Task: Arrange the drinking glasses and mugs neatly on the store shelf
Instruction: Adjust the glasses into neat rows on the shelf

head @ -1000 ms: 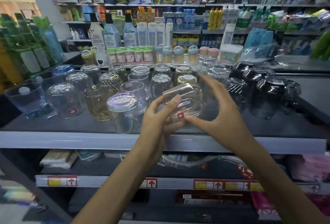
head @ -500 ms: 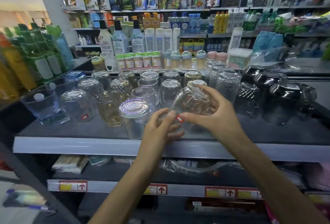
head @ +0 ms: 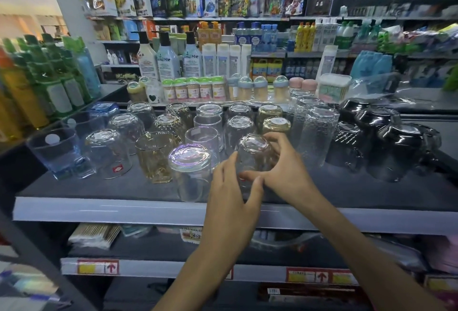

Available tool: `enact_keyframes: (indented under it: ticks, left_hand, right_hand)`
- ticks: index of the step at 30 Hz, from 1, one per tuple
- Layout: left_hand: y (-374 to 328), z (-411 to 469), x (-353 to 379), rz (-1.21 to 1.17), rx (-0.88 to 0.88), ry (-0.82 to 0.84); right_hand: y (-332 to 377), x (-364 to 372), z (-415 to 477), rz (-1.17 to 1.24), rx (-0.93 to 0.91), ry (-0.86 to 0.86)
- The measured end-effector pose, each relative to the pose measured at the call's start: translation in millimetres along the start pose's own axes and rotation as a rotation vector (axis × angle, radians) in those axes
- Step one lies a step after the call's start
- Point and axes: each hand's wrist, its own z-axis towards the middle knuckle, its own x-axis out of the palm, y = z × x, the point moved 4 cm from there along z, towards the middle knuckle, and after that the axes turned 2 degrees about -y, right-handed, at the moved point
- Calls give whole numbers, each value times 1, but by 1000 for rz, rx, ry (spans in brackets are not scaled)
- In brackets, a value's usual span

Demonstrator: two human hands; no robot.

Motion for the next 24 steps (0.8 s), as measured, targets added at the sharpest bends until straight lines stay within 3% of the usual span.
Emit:
enact_keyframes:
  ticks: [7,9,12,17,24]
  left_hand:
    - [-5,6,0,49,99,-39]
    - [-8,5,1,92,137,-43]
    - [-9,5,2,190,236,-62]
    - [-6,18,13,359,372,-107]
    - [0,22,16,372,392,-124]
  right_hand:
    - [1,1,-6,-74,-44,142]
    - [7,-13,-10,-110,-110,210]
    - [25,-44,-5,-170,-264,145]
    - [61,-47,42,-458,-426,40]
    - [65,-9,89,-716,-496,242]
